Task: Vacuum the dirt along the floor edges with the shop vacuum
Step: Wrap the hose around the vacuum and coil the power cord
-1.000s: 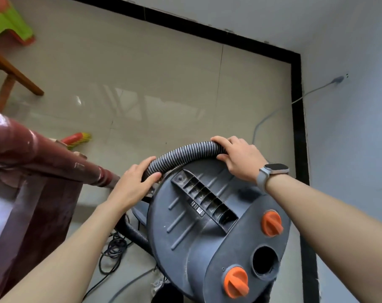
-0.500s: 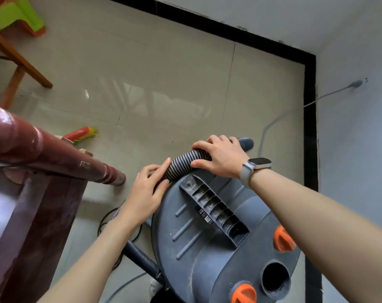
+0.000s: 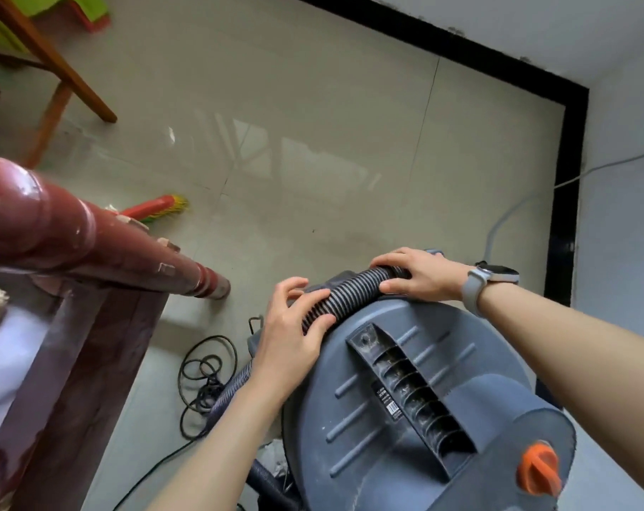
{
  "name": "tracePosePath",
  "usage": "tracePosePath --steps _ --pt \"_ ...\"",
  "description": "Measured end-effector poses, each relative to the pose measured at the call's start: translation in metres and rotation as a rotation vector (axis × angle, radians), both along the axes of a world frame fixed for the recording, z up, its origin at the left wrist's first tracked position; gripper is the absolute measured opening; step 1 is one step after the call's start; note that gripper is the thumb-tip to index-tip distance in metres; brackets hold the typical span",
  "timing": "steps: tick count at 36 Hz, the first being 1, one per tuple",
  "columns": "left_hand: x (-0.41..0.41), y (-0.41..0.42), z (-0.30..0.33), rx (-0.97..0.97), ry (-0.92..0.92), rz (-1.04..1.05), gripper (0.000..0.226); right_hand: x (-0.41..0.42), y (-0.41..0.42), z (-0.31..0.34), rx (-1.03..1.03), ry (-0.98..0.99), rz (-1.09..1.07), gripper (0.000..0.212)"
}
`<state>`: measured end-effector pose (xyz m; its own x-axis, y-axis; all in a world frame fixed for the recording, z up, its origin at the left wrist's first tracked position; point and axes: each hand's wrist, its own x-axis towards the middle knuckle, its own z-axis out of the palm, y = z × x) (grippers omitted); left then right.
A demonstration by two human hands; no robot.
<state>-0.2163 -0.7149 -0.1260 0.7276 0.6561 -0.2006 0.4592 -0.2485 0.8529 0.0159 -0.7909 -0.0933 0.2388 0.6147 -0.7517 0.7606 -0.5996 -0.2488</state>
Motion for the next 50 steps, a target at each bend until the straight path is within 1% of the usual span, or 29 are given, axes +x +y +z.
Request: tracePosePath --steps 3,7,9,12,15,17,20,22,24,26,29,31,32,34,37,41,43,45,47,48,50 --pt "0.008 -0.007 0.002 0.013 0.067 0.004 0.041 0.003 -0.002 0.001 0.021 0.011 -0.003 0.047" --pt "0.008 -0.014 0.005 0.065 0.127 0.031 0.043 -0.013 0.000 0.001 0.103 0.172 0.060 0.048" --pt "0.009 -0.015 0.005 0.077 0.152 0.050 0.042 -0.019 -0.003 -0.001 0.134 0.171 0.075 0.047" --pt "0.006 -0.014 0.004 0.048 0.214 0.117 0.033 -0.021 -0.005 -0.004 0.196 0.135 0.070 0.042" --pt "-0.001 -0.014 0.006 0.067 0.302 0.123 0.036 -0.021 -0.005 -0.005 0.255 0.114 0.090 0.039" --pt "-0.005 -0.016 0.009 0.063 0.286 0.141 0.039 -0.020 -0.003 -0.003 0.278 0.092 0.144 0.038" --pt "-0.008 -0.023 0.013 0.090 0.197 0.163 0.040 -0.014 -0.004 0.005 0.302 -0.021 0.288 0.040" --pt "-0.006 -0.027 0.014 0.137 0.145 0.169 0.040 -0.013 -0.005 0.009 0.385 -0.085 0.392 0.041" --pt "-0.004 -0.029 0.014 0.165 0.136 0.177 0.041 -0.016 -0.009 0.011 0.487 -0.008 0.405 0.039" --pt "-0.003 -0.028 0.014 0.167 0.144 0.178 0.040 -0.019 -0.017 0.008 0.532 0.103 0.428 0.048" --pt "-0.003 -0.024 0.015 0.245 0.177 0.115 0.040 -0.021 -0.027 0.002 0.423 0.161 0.493 0.069" --pt "-0.001 -0.022 0.012 0.347 0.209 0.040 0.040 -0.018 -0.029 0.000 0.344 0.175 0.487 0.077" --pt "0.000 -0.021 0.010 0.371 0.221 0.010 0.041 -0.017 -0.029 -0.001 0.320 0.180 0.493 0.077" --pt "0.001 -0.019 0.005 0.355 0.234 -0.027 0.047 -0.015 -0.027 -0.005 0.280 0.197 0.473 0.070" --pt "-0.001 -0.019 -0.007 0.255 0.185 0.000 0.052 -0.015 -0.025 -0.011 0.220 0.234 0.428 0.051" --pt "-0.003 -0.018 -0.016 0.095 0.153 0.060 0.052 -0.012 -0.017 -0.011 0.111 0.285 0.410 0.049" --pt "-0.002 -0.017 -0.017 0.078 0.144 0.051 0.053 -0.010 -0.014 -0.012 0.069 0.307 0.404 0.049" --pt "-0.002 -0.015 -0.016 0.063 0.146 0.045 0.062 -0.010 -0.012 -0.012 0.042 0.317 0.403 0.048" --pt "-0.001 -0.011 -0.014 0.007 0.169 0.041 0.079 -0.010 -0.011 -0.012 0.023 0.316 0.398 0.049" --pt "0.001 -0.009 -0.013 -0.011 0.188 0.032 0.084 -0.011 -0.010 -0.012 0.017 0.310 0.397 0.049" --pt "0.003 -0.007 -0.012 -0.024 0.241 0.015 0.084 -0.012 -0.009 -0.012 0.014 0.292 0.395 0.048"
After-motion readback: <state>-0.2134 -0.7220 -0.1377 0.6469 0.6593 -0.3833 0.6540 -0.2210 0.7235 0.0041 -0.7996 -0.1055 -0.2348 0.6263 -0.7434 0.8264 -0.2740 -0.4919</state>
